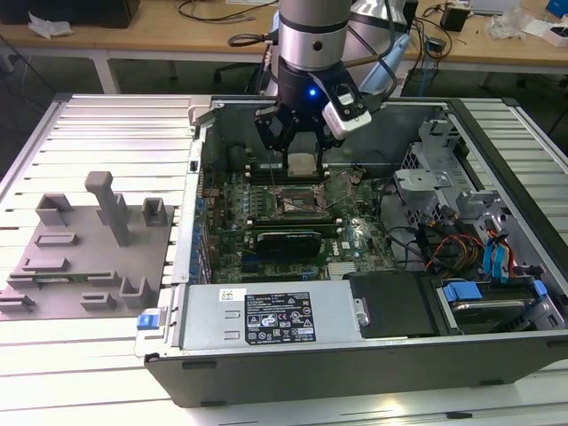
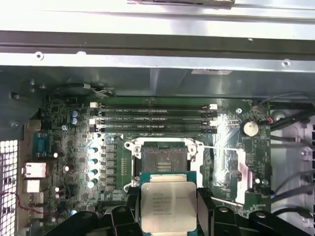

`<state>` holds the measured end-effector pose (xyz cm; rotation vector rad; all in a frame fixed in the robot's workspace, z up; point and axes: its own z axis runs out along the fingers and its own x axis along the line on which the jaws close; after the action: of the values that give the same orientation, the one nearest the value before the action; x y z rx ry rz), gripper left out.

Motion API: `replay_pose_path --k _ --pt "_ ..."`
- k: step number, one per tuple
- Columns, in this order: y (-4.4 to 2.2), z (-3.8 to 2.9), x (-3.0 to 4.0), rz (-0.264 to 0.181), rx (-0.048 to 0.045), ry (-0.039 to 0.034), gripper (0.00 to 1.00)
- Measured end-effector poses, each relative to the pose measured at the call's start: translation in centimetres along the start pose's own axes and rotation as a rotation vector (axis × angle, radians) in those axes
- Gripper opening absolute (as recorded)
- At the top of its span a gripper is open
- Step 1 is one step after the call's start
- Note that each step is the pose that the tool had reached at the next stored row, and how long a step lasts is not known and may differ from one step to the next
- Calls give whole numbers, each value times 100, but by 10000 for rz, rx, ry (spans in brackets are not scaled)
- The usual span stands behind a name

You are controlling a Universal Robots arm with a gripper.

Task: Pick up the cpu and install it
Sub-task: 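Pick up the cpu and move it towards the insertion slot, then place the cpu into insertion slot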

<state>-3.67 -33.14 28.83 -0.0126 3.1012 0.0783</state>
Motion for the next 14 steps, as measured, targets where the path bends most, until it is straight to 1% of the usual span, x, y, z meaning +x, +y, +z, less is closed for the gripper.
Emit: replay_pose_path --k 2,4,6,14 --pt "6 26 21 -2 1 -7 55" --pt "5 67 41 -1 0 -7 55" --pt "4 95 44 -4 0 -7 55" --pt "4 107 45 -3 1 -7 55"
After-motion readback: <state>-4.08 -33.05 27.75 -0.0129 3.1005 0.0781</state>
